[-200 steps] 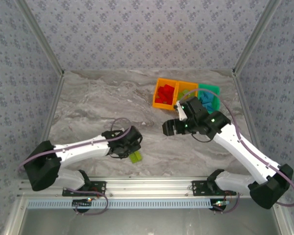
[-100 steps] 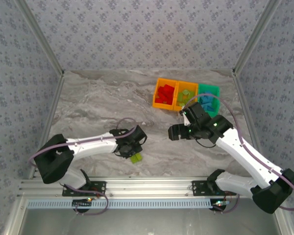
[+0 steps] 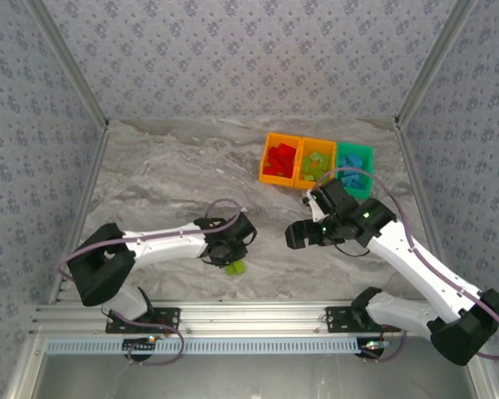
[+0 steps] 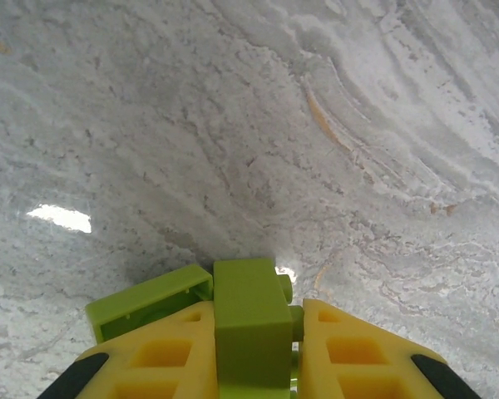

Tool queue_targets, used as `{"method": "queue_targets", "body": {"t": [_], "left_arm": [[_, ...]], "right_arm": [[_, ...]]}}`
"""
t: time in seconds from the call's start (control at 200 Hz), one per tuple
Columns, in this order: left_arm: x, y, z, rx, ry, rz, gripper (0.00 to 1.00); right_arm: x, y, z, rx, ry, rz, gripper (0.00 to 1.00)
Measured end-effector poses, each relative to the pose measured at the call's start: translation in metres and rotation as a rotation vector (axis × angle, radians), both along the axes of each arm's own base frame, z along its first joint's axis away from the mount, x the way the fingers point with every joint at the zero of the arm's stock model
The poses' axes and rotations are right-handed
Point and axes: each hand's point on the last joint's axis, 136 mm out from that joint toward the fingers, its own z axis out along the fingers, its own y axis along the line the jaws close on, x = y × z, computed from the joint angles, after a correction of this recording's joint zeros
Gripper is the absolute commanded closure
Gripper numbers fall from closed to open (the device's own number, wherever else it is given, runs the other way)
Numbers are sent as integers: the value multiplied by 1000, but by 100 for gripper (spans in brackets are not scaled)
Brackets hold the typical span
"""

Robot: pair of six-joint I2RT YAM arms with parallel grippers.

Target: Sort the legos into containers by color

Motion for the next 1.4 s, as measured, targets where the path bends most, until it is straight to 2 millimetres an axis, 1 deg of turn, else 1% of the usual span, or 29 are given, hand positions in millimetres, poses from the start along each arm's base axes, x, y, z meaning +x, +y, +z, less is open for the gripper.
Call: {"method": "queue_targets", "body": {"t": [0.05, 0.125, 0.155, 0.225, 0.29, 0.33, 0.4, 0.465, 0.59, 0.63, 0.76, 0.849, 0.909, 0.989, 1.119, 1.189, 1.234, 1.299, 1.404], "left_arm": [[1, -2, 2, -3, -4, -9, 92], [4, -7, 7, -12, -21, -30, 92], [6, -9, 10, -16, -30, -40, 89], [11, -15, 17, -23, -55, -73, 78], [17, -22, 24, -30, -78, -99, 72], [19, -26, 27, -33, -89, -114, 70], [23, -30, 28, -37, -102, -127, 70], [23, -31, 25, -29, -102, -137, 72], [23, -30, 16, -1, -92, -153, 87], [23, -30, 14, 4, -89, -153, 91], [25, -33, 13, 0, -101, -175, 93], [30, -42, 20, -20, -130, -205, 93], [40, -56, 35, -47, -175, -237, 92], [62, -86, 64, -102, -275, -278, 92], [112, -150, 125, -199, -499, -342, 91], [138, -181, 151, -238, -607, -364, 91], [155, -200, 162, -255, -665, -374, 91], [178, -221, 172, -266, -731, -383, 92], [221, -248, 172, -248, -820, -397, 91]], "right_arm": [[-3, 1, -3, 4, 13, 10, 11], [-6, 1, -6, 3, 25, 16, 11], [-6, 1, -7, 2, 27, 16, 11], [-6, 1, -9, 2, 26, 16, 11], [-5, 2, -8, 6, 21, 15, 11], [-5, 2, -7, 9, 17, 15, 11], [-5, 2, -6, 13, 13, 13, 11], [-5, 2, -5, 16, 8, 12, 11], [-5, 0, -2, 21, -9, 9, 11], [-5, -1, -1, 21, -14, 5, 11], [-6, -4, -1, 20, -24, -5, 11], [-5, -7, 0, 19, -38, -21, 11], [-3, -11, 5, 24, -64, -45, 11], [1, -17, 18, 50, -126, -90, 10], [11, -40, 40, 67, -252, -208, 9], [15, -56, 50, 58, -310, -282, 8], [16, -65, 55, 54, -342, -326, 7], [16, -77, 62, 55, -381, -375, 7], [11, -90, 70, 66, -419, -428, 7]]}}
